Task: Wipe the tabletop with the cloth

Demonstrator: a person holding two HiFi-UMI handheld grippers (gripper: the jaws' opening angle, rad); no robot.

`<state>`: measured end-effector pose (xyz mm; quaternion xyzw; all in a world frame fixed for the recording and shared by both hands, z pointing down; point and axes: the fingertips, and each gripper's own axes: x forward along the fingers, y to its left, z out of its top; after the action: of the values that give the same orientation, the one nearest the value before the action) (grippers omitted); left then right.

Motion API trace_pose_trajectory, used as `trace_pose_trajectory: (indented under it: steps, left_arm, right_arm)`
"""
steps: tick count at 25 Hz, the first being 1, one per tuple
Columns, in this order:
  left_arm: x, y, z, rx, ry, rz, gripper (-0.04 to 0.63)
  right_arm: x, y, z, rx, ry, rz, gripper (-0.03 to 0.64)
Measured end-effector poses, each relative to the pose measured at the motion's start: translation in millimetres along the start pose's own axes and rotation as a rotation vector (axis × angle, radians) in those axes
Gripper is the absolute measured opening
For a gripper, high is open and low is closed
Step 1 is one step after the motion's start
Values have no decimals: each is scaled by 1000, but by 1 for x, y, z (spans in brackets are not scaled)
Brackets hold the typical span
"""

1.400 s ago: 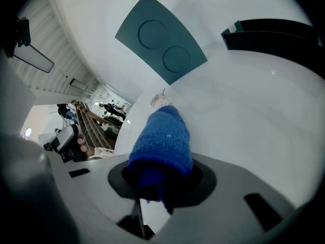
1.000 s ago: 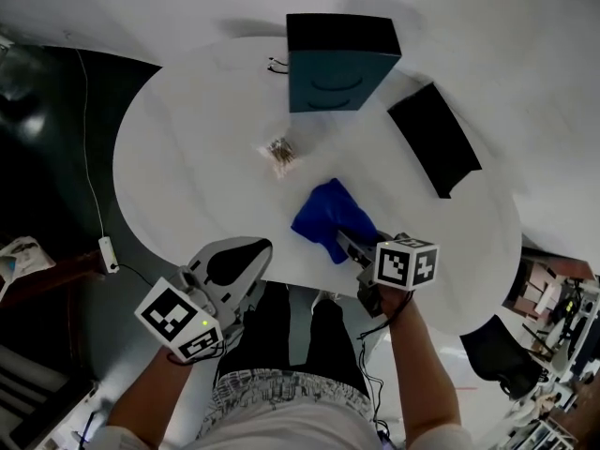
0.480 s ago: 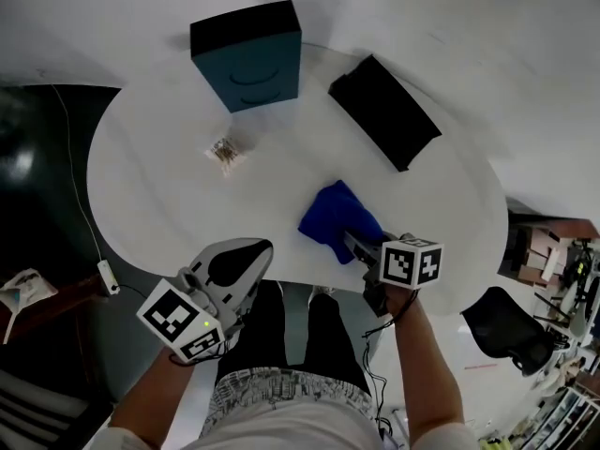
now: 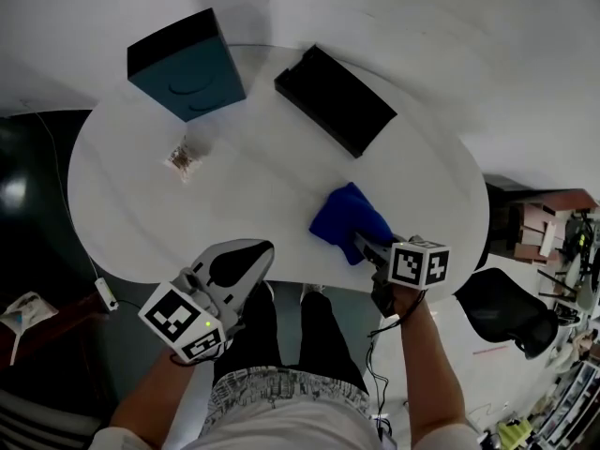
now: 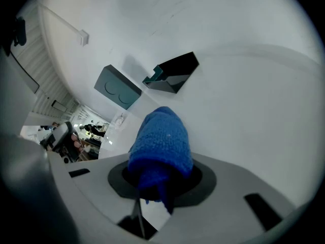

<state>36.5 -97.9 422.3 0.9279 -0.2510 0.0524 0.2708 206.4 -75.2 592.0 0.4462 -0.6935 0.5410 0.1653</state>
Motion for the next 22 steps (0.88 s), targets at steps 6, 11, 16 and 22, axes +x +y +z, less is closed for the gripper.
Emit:
trace_pose_trajectory:
  steps: [6, 11, 16, 22]
  left_arm:
    - [22, -19, -1, 13, 13, -33, 21]
    - [28, -25, -2, 17, 22, -40, 21]
    - [19, -18, -1, 14, 16, -26, 21]
    - [-11, 2, 5, 5, -12, 15, 21]
  right_arm:
    - [-27, -30, -3, 35, -28, -34, 114]
    - [-36, -41, -4, 56, -43, -46, 114]
    - [-34, -34, 1, 51, -55, -47, 114]
    - [-23, 18, 17, 8, -87, 30, 114]
